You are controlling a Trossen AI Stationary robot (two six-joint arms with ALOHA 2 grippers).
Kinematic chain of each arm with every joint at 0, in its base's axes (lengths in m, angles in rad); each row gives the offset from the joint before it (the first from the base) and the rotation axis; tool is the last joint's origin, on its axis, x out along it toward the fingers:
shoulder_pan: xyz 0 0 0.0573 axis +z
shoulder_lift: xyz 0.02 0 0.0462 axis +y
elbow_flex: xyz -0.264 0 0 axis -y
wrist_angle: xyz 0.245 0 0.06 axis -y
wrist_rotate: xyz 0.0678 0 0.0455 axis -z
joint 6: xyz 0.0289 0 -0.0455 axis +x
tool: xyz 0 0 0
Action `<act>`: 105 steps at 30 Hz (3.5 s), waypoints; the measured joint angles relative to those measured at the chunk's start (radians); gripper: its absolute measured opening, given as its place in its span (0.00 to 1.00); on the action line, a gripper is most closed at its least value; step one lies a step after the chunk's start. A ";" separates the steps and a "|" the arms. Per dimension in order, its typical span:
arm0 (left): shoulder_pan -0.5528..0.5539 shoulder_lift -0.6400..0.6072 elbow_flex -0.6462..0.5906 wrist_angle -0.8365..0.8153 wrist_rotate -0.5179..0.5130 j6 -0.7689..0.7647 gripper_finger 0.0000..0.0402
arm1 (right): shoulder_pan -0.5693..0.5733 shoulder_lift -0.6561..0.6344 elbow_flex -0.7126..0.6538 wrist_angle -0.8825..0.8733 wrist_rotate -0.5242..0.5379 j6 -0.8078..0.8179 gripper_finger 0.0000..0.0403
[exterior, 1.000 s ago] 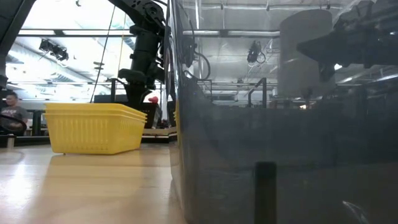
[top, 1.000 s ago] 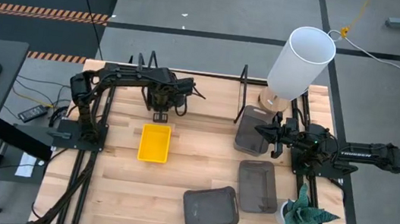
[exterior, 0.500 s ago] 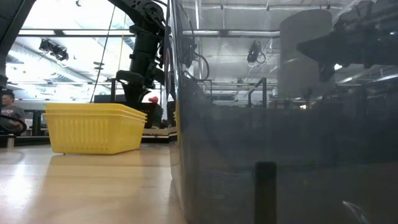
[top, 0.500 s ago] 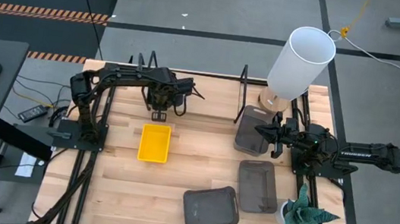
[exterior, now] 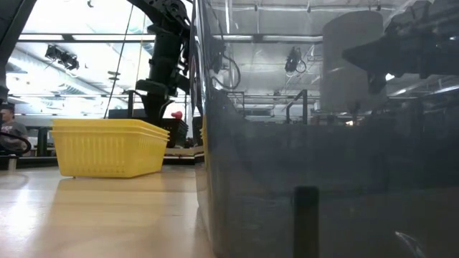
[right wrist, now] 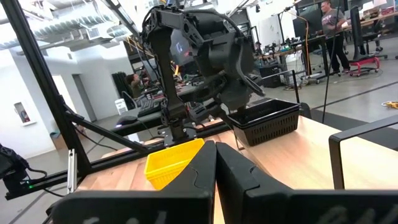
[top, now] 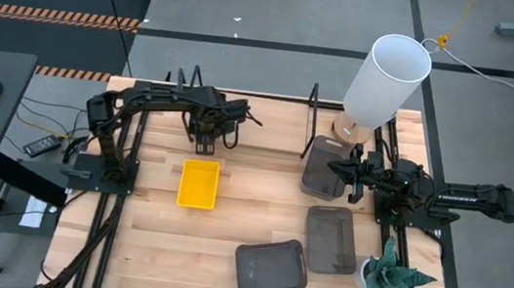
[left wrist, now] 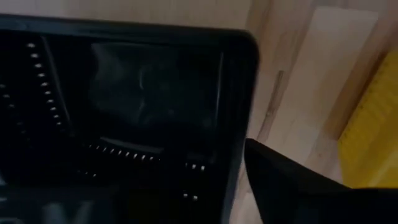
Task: Stack baskets on shelf by color
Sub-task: Put the stacked black bin on the shelf, then put the stacked yellow bin on the shelf
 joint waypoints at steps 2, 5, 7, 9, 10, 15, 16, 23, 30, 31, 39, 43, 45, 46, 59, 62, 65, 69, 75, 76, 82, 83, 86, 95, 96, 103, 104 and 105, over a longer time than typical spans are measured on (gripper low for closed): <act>-0.013 -0.020 0.000 0.006 -0.001 0.000 0.48 | 0.000 0.000 0.000 0.000 0.000 0.000 0.03; -0.036 -0.056 0.000 0.010 -0.005 0.000 0.53 | 0.000 0.000 0.000 0.000 0.000 0.000 0.03; -0.063 -0.086 0.000 0.012 -0.008 -0.013 0.55 | 0.000 0.000 0.000 0.000 0.000 0.000 0.03; -0.107 -0.120 0.000 0.019 -0.005 -0.039 0.55 | 0.000 0.000 0.000 0.000 0.000 0.000 0.03; -0.134 -0.135 0.000 0.019 0.005 -0.053 0.55 | 0.000 0.000 0.000 0.000 0.000 0.000 0.03; -0.294 -0.200 0.001 0.027 0.092 -0.147 0.50 | 0.000 0.000 0.000 0.000 0.000 0.000 0.03; -0.325 -0.206 0.001 0.028 0.120 -0.185 0.49 | 0.000 0.000 0.000 0.000 0.000 0.000 0.03; -0.545 -0.192 -0.011 0.044 0.228 -0.432 0.45 | 0.000 0.000 0.000 0.000 0.000 0.000 0.03; -0.708 -0.189 -0.156 0.212 0.228 -0.532 0.43 | 0.000 0.000 0.000 0.000 0.000 0.000 0.03; -0.719 -0.189 -0.170 0.234 0.228 -0.557 0.43 | 0.000 0.000 0.000 0.000 0.000 0.000 0.03; -0.760 -0.189 -0.228 0.258 0.070 -0.662 0.43 | 0.000 0.000 0.000 0.000 0.000 0.000 0.03; -0.776 -0.189 -0.294 0.344 0.058 -0.682 0.43 | 0.000 0.000 0.000 0.000 0.000 0.000 0.03; -0.778 -0.189 -0.332 0.363 0.064 -0.701 0.43 | 0.000 0.000 0.000 0.000 0.000 0.000 0.03; -0.776 -0.189 -0.350 0.371 0.067 -0.708 0.43 | 0.000 0.000 0.000 0.000 0.000 0.000 0.03; -0.751 -0.189 -0.395 0.405 0.065 -0.673 0.19 | 0.000 0.000 0.000 0.000 0.000 0.000 0.03; -0.739 -0.189 -0.395 0.459 0.091 -0.644 0.05 | 0.000 0.000 0.000 0.000 0.000 0.000 0.03; -0.724 -0.188 -0.374 0.493 0.102 -0.606 0.05 | 0.000 0.000 0.000 0.000 0.000 0.000 0.03; -0.690 -0.188 -0.296 0.493 0.101 -0.542 0.05 | 0.000 0.000 0.000 0.000 0.000 0.000 0.03; -0.601 -0.188 -0.172 0.497 0.061 -0.383 0.05 | 0.000 0.000 0.000 0.000 0.000 0.000 0.03; -0.580 -0.188 -0.161 0.498 0.051 -0.360 0.05 | 0.000 0.000 0.000 0.000 0.000 0.000 0.03; -0.433 -0.188 -0.143 0.567 0.038 -0.232 0.05 | 0.000 0.000 0.000 0.000 0.000 0.000 0.03; -0.407 -0.188 -0.143 0.583 0.037 -0.213 0.05 | 0.000 0.000 0.000 0.000 0.000 0.000 0.03; -0.340 -0.175 -0.143 0.644 0.036 -0.161 0.05 | 0.000 0.000 0.000 0.000 0.000 0.000 0.03; -0.209 -0.082 -0.143 0.712 0.039 -0.038 0.05 | 0.000 0.000 0.000 0.000 0.000 0.000 0.03; -0.195 -0.071 -0.143 0.713 0.038 -0.030 0.05 | 0.000 0.000 0.000 0.000 0.000 0.000 0.03; -0.131 -0.051 -0.143 0.692 0.011 -0.003 0.06 | 0.000 0.000 0.000 0.000 0.000 0.000 0.03; -0.126 -0.051 -0.143 0.690 0.011 0.002 0.06 | 0.000 0.000 0.000 0.000 0.000 0.000 0.03; -0.121 -0.051 -0.143 0.687 0.010 0.005 0.06 | 0.000 0.000 0.000 0.001 0.000 0.000 0.03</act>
